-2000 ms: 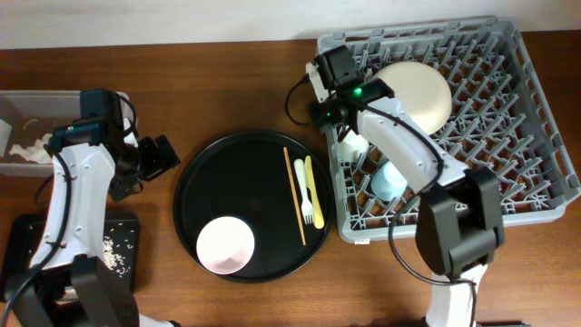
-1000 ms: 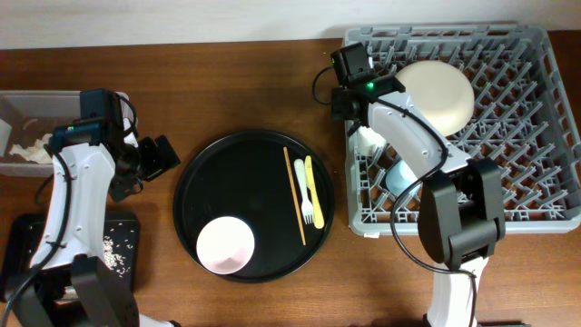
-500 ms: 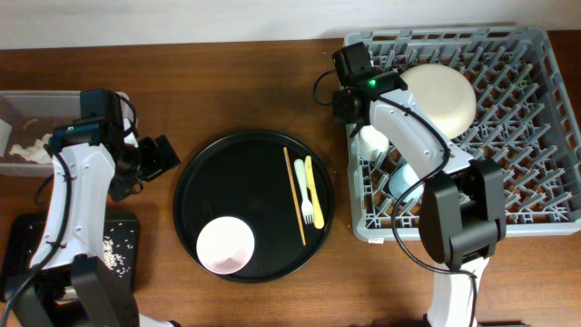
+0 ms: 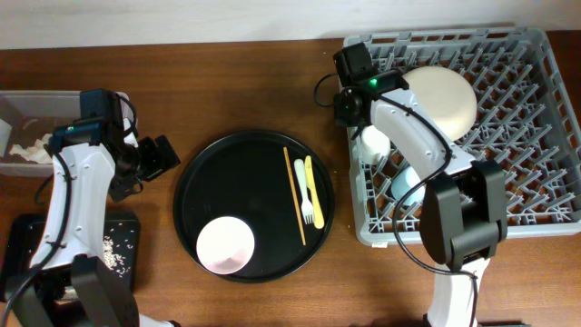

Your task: Sort waste into correct bins and load items into the dishwasher rack

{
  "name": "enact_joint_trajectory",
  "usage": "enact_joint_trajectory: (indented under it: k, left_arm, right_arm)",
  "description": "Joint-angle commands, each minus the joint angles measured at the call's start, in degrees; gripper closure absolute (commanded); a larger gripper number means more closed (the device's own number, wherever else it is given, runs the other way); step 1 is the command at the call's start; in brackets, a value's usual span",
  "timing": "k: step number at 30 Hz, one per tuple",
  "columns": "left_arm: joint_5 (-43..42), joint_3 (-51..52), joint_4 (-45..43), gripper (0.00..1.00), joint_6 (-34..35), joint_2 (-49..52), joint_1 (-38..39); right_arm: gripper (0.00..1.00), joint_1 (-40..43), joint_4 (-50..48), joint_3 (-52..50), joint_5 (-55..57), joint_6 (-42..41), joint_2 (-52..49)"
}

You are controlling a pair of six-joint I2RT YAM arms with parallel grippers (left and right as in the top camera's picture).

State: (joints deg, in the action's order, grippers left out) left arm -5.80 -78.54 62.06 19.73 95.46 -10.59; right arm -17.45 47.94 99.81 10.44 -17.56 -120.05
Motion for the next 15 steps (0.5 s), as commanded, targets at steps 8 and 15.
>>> enact_joint_trajectory:
  k: [8,15]
  left_arm:
    - [-0.39,-0.52,0.0,0.01,0.13,-0.55,-0.07]
    - [-0.42,-0.52,0.0,0.01,0.13,-0.55,-0.07]
  right_arm:
    - [0.34,0.92,2.62,8.07,-1.01,2.36,2.14]
    - [0.35,-6.43,31.58,28.59,-21.97,7.06,3.32]
